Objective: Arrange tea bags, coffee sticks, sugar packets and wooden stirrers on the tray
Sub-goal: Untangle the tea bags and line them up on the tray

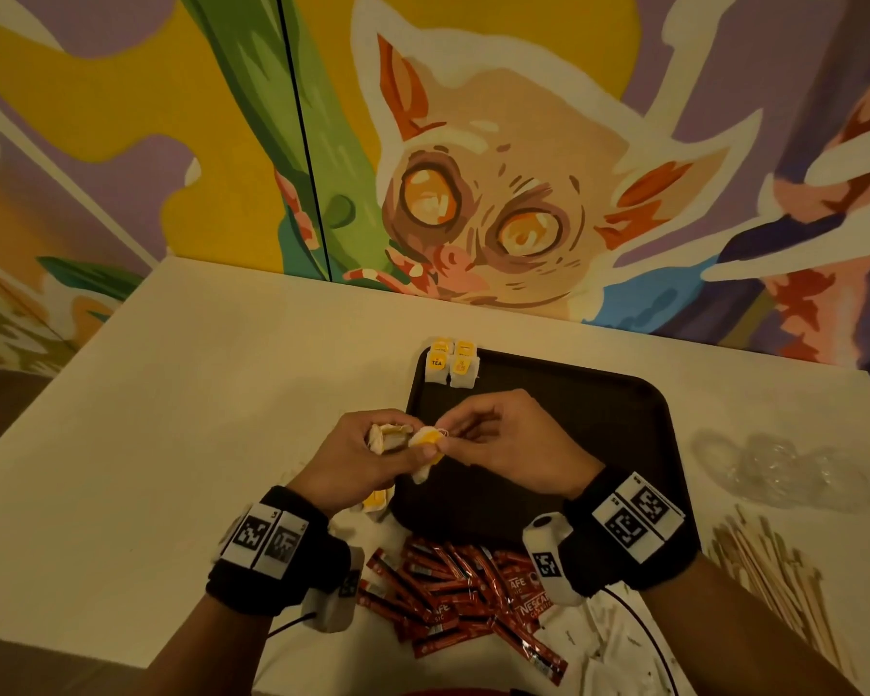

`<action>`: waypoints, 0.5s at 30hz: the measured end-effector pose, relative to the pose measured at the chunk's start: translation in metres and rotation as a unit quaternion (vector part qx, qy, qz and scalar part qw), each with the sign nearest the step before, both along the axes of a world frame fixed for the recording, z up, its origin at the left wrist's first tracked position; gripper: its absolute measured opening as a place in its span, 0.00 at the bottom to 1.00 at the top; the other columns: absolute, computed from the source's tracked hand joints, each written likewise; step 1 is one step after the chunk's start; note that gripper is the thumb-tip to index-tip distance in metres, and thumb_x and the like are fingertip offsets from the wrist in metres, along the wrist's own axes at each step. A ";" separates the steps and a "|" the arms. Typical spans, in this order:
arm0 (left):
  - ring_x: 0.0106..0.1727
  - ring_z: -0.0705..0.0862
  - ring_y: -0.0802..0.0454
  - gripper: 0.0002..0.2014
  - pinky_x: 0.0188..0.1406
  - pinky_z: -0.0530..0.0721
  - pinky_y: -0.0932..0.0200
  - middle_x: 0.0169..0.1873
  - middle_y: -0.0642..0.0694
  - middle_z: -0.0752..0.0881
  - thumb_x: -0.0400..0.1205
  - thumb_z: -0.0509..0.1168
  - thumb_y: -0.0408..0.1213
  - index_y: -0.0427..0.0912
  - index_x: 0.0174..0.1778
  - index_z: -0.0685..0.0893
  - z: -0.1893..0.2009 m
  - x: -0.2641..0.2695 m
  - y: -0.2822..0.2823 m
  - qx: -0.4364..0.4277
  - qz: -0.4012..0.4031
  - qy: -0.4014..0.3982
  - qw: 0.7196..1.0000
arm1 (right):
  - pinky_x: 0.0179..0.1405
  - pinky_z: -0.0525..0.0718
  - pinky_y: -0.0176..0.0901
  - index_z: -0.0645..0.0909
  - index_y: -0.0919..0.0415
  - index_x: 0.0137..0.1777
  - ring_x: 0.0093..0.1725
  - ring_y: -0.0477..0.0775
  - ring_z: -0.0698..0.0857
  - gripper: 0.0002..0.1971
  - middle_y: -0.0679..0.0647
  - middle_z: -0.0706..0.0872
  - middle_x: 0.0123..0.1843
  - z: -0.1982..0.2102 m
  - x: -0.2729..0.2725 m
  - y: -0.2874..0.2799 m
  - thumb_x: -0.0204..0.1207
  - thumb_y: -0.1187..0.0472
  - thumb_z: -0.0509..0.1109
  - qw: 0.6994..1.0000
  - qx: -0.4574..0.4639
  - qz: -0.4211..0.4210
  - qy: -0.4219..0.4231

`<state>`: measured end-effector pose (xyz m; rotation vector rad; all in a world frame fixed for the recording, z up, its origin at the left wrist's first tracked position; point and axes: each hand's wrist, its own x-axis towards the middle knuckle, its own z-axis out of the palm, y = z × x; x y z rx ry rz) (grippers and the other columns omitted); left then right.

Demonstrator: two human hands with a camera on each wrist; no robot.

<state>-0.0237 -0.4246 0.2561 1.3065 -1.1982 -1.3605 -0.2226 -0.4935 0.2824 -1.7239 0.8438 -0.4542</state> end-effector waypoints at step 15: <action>0.40 0.87 0.60 0.05 0.40 0.80 0.72 0.39 0.55 0.89 0.76 0.75 0.35 0.48 0.45 0.92 0.000 -0.004 -0.006 -0.188 0.047 -0.250 0.948 | 0.41 0.86 0.33 0.90 0.59 0.51 0.42 0.46 0.89 0.05 0.50 0.91 0.44 -0.006 0.003 0.003 0.78 0.61 0.75 0.997 -0.049 -0.057 0.018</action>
